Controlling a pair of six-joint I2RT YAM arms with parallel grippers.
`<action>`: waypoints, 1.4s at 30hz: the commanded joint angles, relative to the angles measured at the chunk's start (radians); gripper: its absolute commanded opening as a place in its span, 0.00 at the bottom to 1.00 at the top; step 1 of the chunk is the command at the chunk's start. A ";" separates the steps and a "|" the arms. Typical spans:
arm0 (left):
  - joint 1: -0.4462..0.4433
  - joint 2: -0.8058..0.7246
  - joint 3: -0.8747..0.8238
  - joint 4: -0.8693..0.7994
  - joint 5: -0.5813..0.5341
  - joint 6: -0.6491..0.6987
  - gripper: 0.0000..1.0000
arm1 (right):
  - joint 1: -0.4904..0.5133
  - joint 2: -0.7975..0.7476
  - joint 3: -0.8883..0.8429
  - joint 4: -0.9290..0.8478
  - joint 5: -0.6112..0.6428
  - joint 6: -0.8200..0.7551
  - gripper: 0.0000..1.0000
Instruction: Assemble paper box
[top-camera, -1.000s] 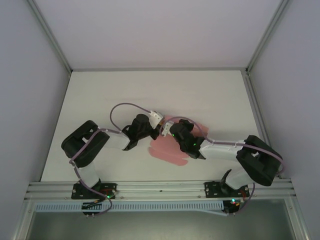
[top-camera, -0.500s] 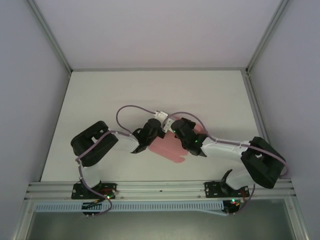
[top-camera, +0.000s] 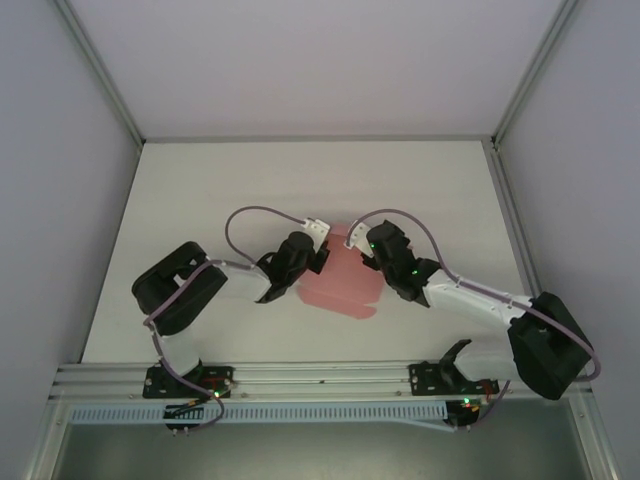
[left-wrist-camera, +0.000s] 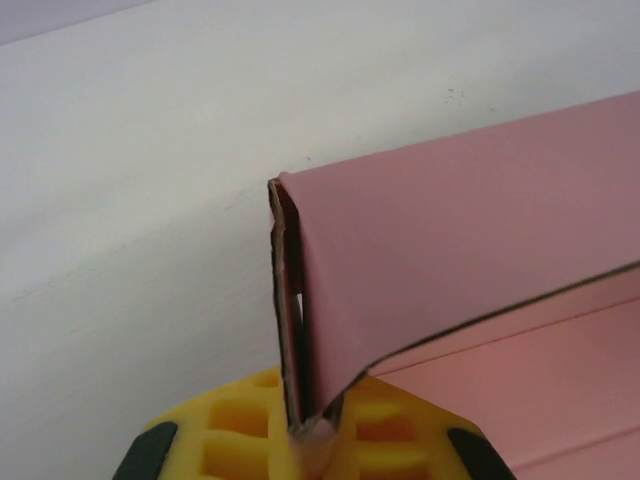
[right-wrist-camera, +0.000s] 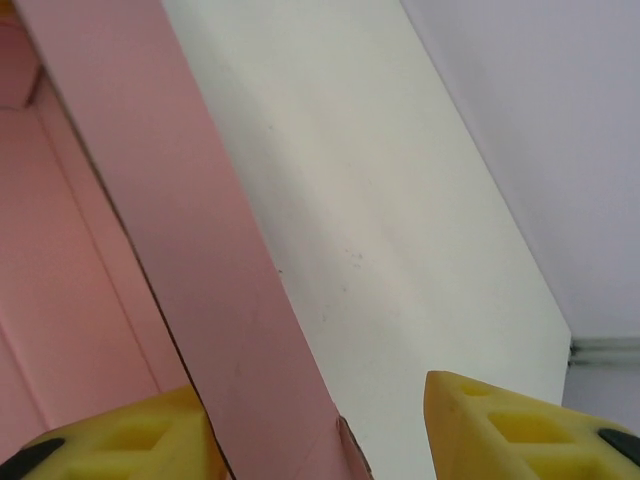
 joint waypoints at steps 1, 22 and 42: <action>-0.005 -0.042 0.013 -0.081 0.055 0.024 0.00 | 0.001 0.026 0.030 -0.024 -0.088 -0.086 0.50; 0.158 0.026 0.267 -0.764 -0.498 -0.514 0.00 | 0.031 0.170 0.262 -0.366 0.112 0.141 0.00; 0.106 -0.364 -0.006 -0.277 0.131 -0.018 0.00 | 0.019 -0.097 0.236 -0.262 -0.229 0.149 0.74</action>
